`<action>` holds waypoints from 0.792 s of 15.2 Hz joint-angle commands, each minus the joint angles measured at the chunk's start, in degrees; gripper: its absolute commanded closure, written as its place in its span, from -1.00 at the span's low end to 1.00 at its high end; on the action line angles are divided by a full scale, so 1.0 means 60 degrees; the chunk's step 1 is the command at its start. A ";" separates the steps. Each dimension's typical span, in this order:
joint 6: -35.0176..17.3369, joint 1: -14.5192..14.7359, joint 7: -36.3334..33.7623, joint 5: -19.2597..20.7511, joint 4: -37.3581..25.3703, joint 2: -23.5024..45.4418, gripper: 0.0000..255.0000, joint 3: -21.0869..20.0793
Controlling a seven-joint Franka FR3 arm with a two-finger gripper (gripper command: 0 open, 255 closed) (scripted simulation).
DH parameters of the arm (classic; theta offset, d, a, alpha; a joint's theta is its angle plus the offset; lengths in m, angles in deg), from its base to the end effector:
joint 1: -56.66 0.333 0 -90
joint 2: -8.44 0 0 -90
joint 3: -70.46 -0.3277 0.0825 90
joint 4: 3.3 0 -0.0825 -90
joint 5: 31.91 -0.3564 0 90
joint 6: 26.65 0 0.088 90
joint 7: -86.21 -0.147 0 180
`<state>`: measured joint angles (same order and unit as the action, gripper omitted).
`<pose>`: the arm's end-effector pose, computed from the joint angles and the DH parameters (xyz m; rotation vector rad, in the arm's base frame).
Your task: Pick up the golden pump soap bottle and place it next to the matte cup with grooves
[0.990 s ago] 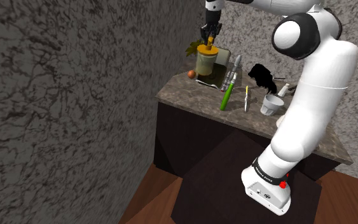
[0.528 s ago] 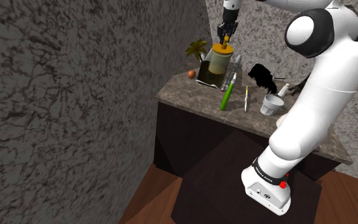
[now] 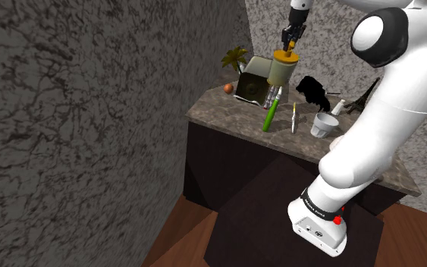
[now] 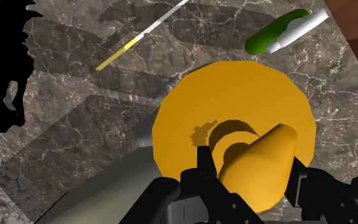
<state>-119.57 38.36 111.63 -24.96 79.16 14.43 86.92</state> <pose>0.4622 -0.3308 0.6066 2.9604 -0.2360 -0.0066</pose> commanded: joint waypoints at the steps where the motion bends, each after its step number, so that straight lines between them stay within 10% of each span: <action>1: 0.0007 -0.0264 0.0489 -0.0045 -0.0020 -0.0061 1.00 0.0205; 12: 0.0434 -0.1819 0.3103 -0.0692 -0.1344 0.0586 1.00 0.1295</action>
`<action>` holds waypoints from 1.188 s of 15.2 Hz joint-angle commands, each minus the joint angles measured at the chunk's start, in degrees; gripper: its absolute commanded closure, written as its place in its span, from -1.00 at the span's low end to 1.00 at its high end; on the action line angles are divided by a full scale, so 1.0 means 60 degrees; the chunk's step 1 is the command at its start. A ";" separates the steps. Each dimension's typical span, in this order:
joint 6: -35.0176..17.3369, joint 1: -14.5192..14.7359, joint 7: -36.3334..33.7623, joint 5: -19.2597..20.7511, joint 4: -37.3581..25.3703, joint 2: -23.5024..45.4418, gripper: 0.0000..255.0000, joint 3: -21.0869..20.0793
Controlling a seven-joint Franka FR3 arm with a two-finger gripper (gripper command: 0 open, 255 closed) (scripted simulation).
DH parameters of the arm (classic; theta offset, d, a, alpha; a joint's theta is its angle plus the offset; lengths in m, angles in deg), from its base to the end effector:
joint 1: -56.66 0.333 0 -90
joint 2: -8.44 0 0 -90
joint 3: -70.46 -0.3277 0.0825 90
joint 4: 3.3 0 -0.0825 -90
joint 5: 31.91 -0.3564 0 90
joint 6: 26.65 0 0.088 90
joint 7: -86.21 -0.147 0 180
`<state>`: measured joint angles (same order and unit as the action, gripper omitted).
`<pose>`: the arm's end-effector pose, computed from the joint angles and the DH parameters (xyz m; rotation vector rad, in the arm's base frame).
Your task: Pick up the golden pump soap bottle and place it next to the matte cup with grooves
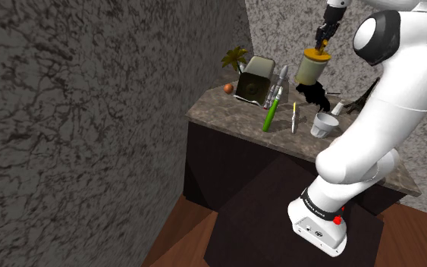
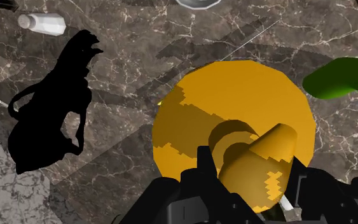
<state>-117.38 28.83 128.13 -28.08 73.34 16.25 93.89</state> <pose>0.3653 -0.4418 0.6333 2.9614 -0.2367 -0.0067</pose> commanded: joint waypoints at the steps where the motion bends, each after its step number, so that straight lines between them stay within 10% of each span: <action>1: 0.0142 -0.0401 0.0604 -0.0277 -0.0596 0.0421 1.00 0.0232; 8: 0.1025 -0.2066 0.2437 -0.1355 -0.3027 0.1966 1.00 0.0788; 18: -0.0732 -0.1576 0.2173 -0.0880 -0.0431 0.1075 1.00 0.0744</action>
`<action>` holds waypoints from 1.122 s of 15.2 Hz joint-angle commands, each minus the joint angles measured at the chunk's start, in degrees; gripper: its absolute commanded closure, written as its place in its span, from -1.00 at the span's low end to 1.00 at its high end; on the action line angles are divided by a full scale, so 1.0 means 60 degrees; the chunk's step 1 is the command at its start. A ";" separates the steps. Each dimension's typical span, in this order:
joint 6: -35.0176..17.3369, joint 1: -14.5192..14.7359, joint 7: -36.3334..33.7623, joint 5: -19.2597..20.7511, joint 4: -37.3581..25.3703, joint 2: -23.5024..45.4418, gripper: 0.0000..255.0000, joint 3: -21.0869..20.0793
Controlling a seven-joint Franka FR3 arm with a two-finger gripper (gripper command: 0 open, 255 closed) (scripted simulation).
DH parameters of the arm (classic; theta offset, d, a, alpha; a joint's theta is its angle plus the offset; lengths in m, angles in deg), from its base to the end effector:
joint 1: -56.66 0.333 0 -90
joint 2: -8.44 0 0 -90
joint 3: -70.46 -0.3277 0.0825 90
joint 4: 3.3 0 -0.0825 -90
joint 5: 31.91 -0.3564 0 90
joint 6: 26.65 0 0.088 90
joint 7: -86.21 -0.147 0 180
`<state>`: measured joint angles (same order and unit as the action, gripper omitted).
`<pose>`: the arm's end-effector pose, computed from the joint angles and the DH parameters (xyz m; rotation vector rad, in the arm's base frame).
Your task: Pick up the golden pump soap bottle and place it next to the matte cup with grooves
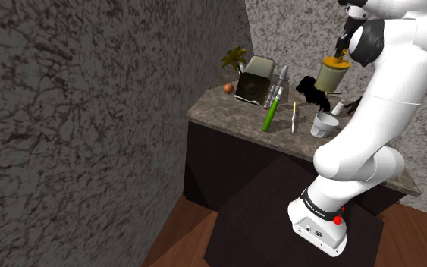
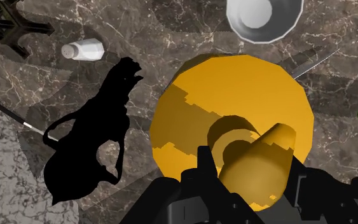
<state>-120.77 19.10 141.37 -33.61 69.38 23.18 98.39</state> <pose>0.2952 -0.5377 0.6070 2.9615 -0.2342 -0.0068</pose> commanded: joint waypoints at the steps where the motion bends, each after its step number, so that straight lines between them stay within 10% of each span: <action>1: -0.0321 0.0074 -0.0056 0.0072 0.0436 -0.0137 1.00 -0.0010; 17: -0.2537 0.0309 -0.0303 0.0312 0.3048 -0.0560 1.00 -0.0063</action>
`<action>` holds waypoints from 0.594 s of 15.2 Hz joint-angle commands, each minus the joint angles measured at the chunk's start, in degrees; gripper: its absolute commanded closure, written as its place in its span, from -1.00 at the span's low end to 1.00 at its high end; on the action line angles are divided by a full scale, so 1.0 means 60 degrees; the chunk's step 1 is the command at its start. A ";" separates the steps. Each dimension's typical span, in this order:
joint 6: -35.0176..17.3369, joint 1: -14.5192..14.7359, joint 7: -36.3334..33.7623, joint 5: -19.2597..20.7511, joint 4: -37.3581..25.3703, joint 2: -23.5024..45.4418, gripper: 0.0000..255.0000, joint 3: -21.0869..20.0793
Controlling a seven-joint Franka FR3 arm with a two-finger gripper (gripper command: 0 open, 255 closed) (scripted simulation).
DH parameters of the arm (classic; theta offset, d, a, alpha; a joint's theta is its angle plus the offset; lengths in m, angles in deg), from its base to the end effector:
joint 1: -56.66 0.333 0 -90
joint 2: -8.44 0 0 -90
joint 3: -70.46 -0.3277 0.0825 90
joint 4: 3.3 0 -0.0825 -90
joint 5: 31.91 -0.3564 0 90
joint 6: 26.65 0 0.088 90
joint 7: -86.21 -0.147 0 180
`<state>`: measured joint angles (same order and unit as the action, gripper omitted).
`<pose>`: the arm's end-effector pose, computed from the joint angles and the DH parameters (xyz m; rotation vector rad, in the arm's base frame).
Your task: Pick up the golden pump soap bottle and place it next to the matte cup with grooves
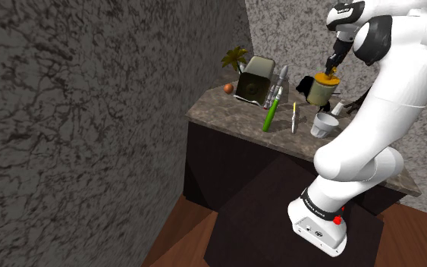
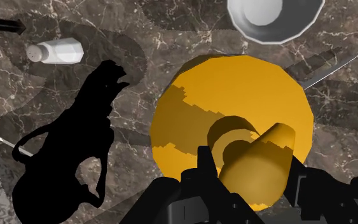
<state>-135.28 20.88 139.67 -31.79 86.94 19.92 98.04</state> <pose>0.2947 -0.5375 0.5237 2.9615 -0.2336 -0.0070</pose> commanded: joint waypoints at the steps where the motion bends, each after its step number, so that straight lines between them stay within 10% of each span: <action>1: -0.0247 0.0018 -0.0028 0.0012 0.0252 -0.0019 1.00 -0.0007; 9: -0.1249 0.0037 -0.0073 -0.0011 0.1190 0.0054 1.00 -0.0030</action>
<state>-141.92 21.12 139.24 -31.78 93.47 20.08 97.89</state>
